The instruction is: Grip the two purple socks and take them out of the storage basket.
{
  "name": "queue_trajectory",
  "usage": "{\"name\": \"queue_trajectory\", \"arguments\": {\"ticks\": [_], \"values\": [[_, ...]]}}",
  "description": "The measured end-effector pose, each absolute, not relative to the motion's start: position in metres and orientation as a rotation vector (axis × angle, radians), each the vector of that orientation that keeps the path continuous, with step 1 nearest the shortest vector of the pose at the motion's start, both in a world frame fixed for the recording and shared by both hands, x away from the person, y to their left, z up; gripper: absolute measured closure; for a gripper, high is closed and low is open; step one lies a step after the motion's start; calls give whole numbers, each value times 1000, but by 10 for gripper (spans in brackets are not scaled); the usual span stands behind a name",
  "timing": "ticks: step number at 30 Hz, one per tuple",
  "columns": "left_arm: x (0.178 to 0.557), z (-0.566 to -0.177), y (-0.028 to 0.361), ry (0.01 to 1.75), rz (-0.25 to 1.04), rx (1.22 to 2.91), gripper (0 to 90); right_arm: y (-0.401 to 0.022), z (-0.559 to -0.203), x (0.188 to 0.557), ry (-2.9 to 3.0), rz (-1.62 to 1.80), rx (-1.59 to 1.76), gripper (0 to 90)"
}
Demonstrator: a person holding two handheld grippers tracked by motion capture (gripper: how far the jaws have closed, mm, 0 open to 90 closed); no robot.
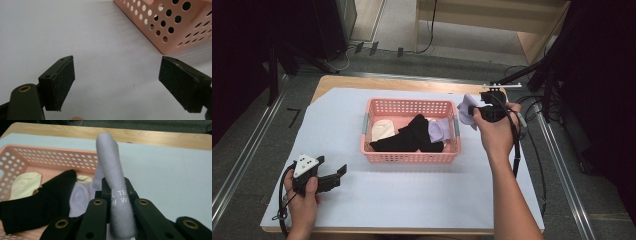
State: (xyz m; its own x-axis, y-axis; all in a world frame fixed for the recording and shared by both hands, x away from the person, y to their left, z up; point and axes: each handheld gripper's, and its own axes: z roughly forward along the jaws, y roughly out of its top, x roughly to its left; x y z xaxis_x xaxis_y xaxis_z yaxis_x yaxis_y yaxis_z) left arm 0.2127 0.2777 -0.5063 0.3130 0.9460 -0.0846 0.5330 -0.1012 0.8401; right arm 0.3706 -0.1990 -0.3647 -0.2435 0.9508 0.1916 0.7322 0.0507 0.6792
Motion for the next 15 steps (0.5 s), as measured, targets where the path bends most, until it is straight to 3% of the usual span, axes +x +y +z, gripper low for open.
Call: {"name": "queue_trajectory", "arguments": {"ticks": [11, 13, 15], "values": [[213, -506, 277, 1334, 634, 1752, 147, -243, -404, 373, 1971, 873, 1852, 829], [213, -506, 278, 1332, 635, 1757, 147, -245, -408, 373, 1970, 867, 1861, 801], [213, -506, 277, 1333, 635, 1755, 147, -252, -416, 374, 1946, 864, 1891, 646]]}}
